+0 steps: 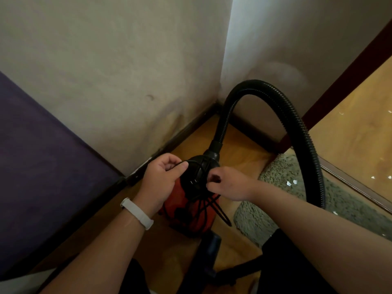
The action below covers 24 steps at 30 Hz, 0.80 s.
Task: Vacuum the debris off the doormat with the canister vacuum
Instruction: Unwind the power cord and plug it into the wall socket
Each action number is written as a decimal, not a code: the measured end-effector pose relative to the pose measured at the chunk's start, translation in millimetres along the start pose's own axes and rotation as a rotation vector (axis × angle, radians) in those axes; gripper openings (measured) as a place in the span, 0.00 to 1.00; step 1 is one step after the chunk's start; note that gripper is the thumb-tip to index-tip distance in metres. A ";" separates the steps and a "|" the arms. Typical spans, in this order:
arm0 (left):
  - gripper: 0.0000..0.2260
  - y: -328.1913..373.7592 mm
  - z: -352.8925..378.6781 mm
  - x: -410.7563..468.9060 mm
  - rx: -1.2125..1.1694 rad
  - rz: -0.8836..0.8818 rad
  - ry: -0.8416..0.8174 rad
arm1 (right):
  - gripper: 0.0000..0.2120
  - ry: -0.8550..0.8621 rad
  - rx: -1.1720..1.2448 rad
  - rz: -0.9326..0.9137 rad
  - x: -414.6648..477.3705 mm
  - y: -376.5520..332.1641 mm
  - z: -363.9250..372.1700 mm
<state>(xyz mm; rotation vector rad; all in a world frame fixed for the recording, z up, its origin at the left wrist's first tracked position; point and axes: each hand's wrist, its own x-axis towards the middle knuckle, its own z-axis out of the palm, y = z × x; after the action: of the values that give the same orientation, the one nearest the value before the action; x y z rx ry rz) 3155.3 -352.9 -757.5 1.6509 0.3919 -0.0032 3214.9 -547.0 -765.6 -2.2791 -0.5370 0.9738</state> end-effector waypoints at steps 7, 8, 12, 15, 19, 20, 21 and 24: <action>0.09 -8.6 -31.2 21.9 0.061 0.011 0.180 | 0.09 -0.006 0.112 -0.002 6.6 -2.9 -1.9; 0.09 -11.0 -32.3 24.5 0.074 0.015 0.174 | 0.10 -0.007 0.130 0.005 7.1 -1.8 -2.7; 0.08 -18.3 -23.9 29.1 0.137 -0.004 0.101 | 0.14 -0.022 0.048 0.028 14.1 2.1 2.4; 0.07 -24.5 -18.9 32.4 0.197 -0.087 0.048 | 0.20 -0.057 -0.164 0.024 21.9 3.2 6.7; 0.09 -38.7 -21.6 19.8 0.576 0.001 0.096 | 0.16 -0.034 -0.260 -0.015 24.0 3.4 5.3; 0.10 -40.5 -22.2 12.8 0.707 0.088 0.121 | 0.15 -0.026 -0.232 -0.017 24.7 4.3 4.6; 0.10 -41.9 -22.2 6.6 0.793 0.162 0.130 | 0.15 -0.019 -0.206 -0.021 25.4 5.2 4.1; 0.07 -51.6 -22.5 -0.7 0.780 0.112 -0.002 | 0.15 0.007 -0.166 -0.027 27.8 5.7 3.5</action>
<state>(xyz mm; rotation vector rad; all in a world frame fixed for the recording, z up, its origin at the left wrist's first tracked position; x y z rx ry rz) 3136.3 -328.0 -804.2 2.4411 0.3103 -0.0827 3231.0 -534.2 -785.5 -2.4139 -0.6662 0.9388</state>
